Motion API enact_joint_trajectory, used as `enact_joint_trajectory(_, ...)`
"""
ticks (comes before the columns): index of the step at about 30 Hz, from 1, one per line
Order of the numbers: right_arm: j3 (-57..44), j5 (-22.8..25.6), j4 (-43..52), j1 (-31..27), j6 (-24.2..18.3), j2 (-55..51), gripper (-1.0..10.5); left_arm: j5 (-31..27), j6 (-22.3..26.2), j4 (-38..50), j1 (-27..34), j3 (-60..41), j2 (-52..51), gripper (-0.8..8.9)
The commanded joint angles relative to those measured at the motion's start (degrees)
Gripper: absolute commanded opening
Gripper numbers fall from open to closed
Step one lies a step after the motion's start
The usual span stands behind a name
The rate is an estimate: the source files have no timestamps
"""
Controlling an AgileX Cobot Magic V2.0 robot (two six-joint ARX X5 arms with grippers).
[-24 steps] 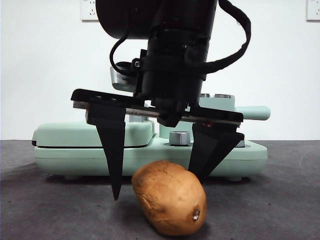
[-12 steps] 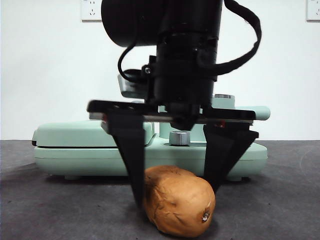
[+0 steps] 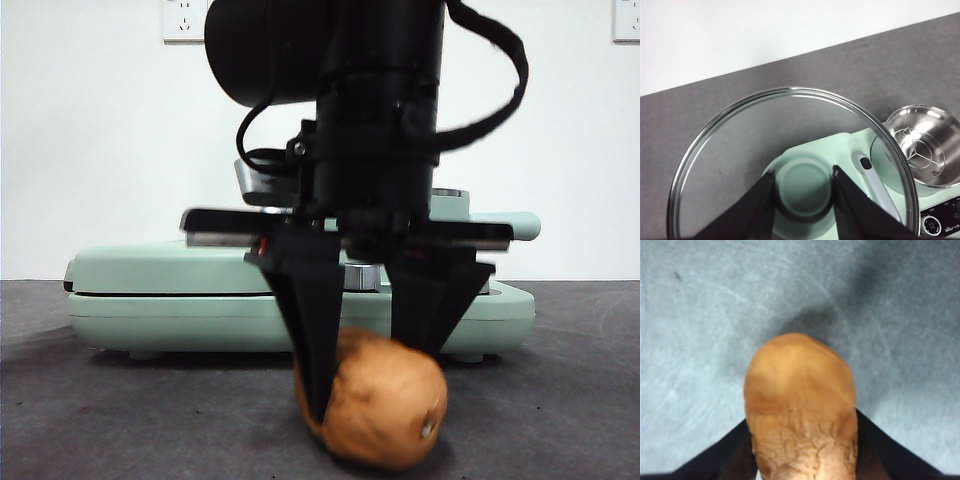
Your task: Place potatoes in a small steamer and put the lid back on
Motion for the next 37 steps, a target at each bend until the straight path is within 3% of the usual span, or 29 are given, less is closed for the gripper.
enact_joint_trajectory(1,5.4,0.1,-3.5,-0.3,-1.8,0.9,0.8,0.0,0.1,1.9,0.1,1.8,0.2,0.06)
enact_joint_trajectory(9,22.3,3.4,-11.7,-5.7,-11.5,0.9,0.8,0.0,0.0,1.9,1.9,1.8,0.4,0.06)
enact_joint_trajectory(16,33.2,3.9,-10.1,-16.4,-17.4,0.9,0.8,0.0,0.0,1.8,2.7,1.8,1.4,0.06)
enact_joint_trajectory(25,34.1,-1.5,-0.5,-27.3,-20.2,2.4,0.8,0.0,0.0,1.7,2.7,1.8,3.3,0.06)
enact_joint_trajectory(31,34.1,-5.6,4.0,-30.1,-21.3,5.9,0.8,0.0,0.0,1.7,2.7,1.8,3.4,0.06)
enact_joint_trajectory(37,34.1,-5.6,5.5,-30.6,-23.3,10.0,0.8,0.0,0.0,1.3,2.7,1.8,3.4,0.06)
